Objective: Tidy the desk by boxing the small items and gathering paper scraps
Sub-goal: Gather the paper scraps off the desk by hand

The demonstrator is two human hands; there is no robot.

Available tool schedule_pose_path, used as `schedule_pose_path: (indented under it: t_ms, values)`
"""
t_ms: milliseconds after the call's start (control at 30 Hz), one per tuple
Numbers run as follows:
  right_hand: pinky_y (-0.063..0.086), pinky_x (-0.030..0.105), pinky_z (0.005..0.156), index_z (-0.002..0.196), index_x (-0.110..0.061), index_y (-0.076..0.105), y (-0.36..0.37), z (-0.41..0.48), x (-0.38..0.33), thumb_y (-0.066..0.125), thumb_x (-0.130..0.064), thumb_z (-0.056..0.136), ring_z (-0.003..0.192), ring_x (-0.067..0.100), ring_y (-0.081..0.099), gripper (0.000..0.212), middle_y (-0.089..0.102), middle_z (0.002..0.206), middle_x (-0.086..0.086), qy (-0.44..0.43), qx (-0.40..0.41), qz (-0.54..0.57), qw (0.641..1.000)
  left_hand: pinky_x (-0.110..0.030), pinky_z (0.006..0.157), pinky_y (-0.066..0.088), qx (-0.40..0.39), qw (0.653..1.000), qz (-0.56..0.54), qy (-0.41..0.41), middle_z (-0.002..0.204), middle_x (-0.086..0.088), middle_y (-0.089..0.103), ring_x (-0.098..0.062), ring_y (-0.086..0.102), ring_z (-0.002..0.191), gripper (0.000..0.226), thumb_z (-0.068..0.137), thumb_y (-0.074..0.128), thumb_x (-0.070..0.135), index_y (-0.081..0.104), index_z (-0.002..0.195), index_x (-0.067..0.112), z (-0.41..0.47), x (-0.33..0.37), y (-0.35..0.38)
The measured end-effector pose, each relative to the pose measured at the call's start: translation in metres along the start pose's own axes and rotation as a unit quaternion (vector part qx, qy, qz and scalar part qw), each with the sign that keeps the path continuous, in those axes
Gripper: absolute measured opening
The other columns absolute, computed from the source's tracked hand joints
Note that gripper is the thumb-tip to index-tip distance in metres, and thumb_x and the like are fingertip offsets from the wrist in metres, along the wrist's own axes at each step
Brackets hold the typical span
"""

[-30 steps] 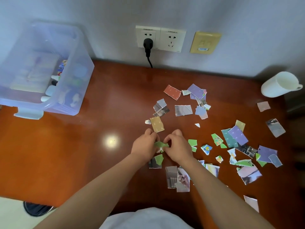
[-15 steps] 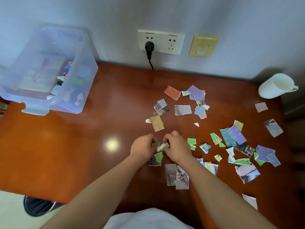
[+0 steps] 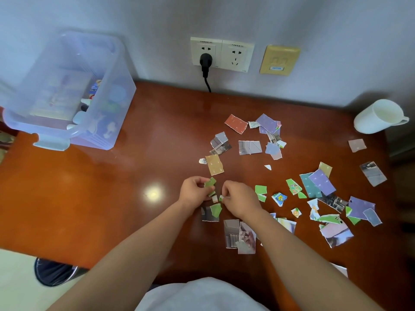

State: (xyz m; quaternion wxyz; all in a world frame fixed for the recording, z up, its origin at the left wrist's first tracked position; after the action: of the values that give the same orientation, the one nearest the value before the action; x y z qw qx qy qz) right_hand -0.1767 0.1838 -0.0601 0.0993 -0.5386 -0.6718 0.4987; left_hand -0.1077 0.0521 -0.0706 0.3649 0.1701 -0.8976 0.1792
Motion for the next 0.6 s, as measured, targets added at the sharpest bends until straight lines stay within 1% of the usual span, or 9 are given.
schedule_pose_path:
  t_ms: [67,133,233,267,333,400,467,533,600]
  values:
    - [0.055,0.034,0.072,0.094,-0.026,0.061,0.001,0.001,0.005,0.064,-0.015,0.084,0.079,0.017,0.061,0.015,0.062,0.083,-0.008,0.030,0.001,0.064,0.998,-0.018,0.056,0.057,-0.003,0.994,-0.102,-0.046,0.079,-0.006,0.058,-0.013,0.060,0.069,0.020,0.086,0.066,-0.004,0.063,0.105,0.002,-0.004,0.002,0.002]
    - [0.058,0.031,0.070,0.103,-0.020,0.066,-0.001,0.003,0.009,0.066,-0.010,0.086,0.075,0.015,0.066,0.020,0.066,0.084,-0.003,0.089,0.013,0.217,0.972,-0.021,0.058,0.058,-0.023,0.977,-0.193,-0.086,0.085,-0.008,0.058,-0.015,0.060,0.073,0.021,0.088,0.062,-0.007,0.061,0.107,0.003,-0.007,0.004,0.002]
    - [0.060,0.027,0.064,0.099,-0.007,0.068,-0.011,0.001,0.006,0.057,0.000,0.091,0.068,0.018,0.066,0.015,0.066,0.090,0.011,0.189,0.007,0.481,0.856,-0.026,0.059,0.057,-0.041,0.958,-0.254,-0.126,0.080,-0.007,0.058,-0.017,0.057,0.069,0.020,0.090,0.048,-0.006,0.061,0.094,0.008,-0.011,0.011,0.002]
    - [0.059,0.026,0.063,0.095,-0.007,0.066,-0.014,0.000,0.004,0.053,-0.001,0.093,0.067,0.018,0.064,0.014,0.064,0.088,0.011,0.208,-0.007,0.517,0.831,-0.027,0.059,0.055,-0.044,0.955,-0.260,-0.135,0.077,-0.006,0.056,-0.017,0.055,0.066,0.021,0.089,0.043,-0.003,0.060,0.088,0.009,-0.012,0.014,0.002]
    - [0.054,0.027,0.058,0.086,-0.008,0.060,-0.017,-0.002,0.002,0.049,-0.007,0.093,0.062,0.017,0.057,0.013,0.058,0.077,0.009,0.234,-0.035,0.546,0.804,-0.028,0.057,0.047,-0.052,0.952,-0.265,-0.148,0.071,-0.005,0.050,-0.019,0.048,0.061,0.019,0.087,0.039,0.007,0.054,0.077,0.011,-0.013,0.016,0.002]
    - [0.041,0.025,0.050,0.072,-0.013,0.052,-0.014,-0.002,0.002,0.048,-0.017,0.090,0.052,0.016,0.045,0.018,0.049,0.063,0.004,0.248,-0.052,0.530,0.809,-0.025,0.051,0.039,-0.052,0.956,-0.250,-0.144,0.063,-0.003,0.043,-0.018,0.042,0.054,0.025,0.089,0.042,0.022,0.045,0.065,0.015,-0.012,0.014,0.002]
    - [0.030,0.025,0.048,0.065,-0.018,0.047,-0.008,-0.002,0.001,0.051,-0.026,0.088,0.048,0.016,0.036,0.025,0.041,0.056,0.001,0.229,-0.059,0.469,0.851,-0.022,0.045,0.030,-0.045,0.965,-0.221,-0.132,0.057,-0.001,0.034,-0.016,0.034,0.047,0.037,0.091,0.047,0.033,0.034,0.058,0.019,-0.012,0.010,0.001]
    - [0.035,0.028,0.055,0.065,-0.018,0.054,-0.002,-0.002,-0.002,0.056,-0.031,0.086,0.055,0.019,0.046,0.025,0.048,0.060,0.003,0.183,-0.048,0.367,0.911,-0.019,0.042,0.025,-0.044,0.981,-0.154,-0.112,0.052,0.004,0.030,-0.013,0.030,0.043,0.044,0.096,0.046,0.037,0.031,0.058,0.022,-0.012,0.004,-0.001]
    - [0.041,0.030,0.063,0.066,-0.020,0.058,0.002,-0.004,-0.004,0.061,-0.035,0.084,0.065,0.019,0.054,0.023,0.057,0.066,-0.002,0.141,-0.034,0.278,0.950,-0.021,0.043,0.028,-0.041,0.997,-0.018,-0.056,0.049,0.007,0.035,-0.013,0.034,0.043,0.044,0.100,0.041,0.039,0.037,0.061,0.021,-0.014,-0.003,-0.003]
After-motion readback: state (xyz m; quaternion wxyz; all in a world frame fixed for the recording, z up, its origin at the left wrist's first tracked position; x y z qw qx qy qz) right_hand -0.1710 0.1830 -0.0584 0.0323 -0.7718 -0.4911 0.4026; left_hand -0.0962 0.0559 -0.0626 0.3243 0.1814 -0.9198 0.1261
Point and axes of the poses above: each hand's wrist, its own z-axis towards the middle knuckle, its own y-axis out of the palm, x = y × z, the point moved 2 cm from there along z, towards the middle knuckle
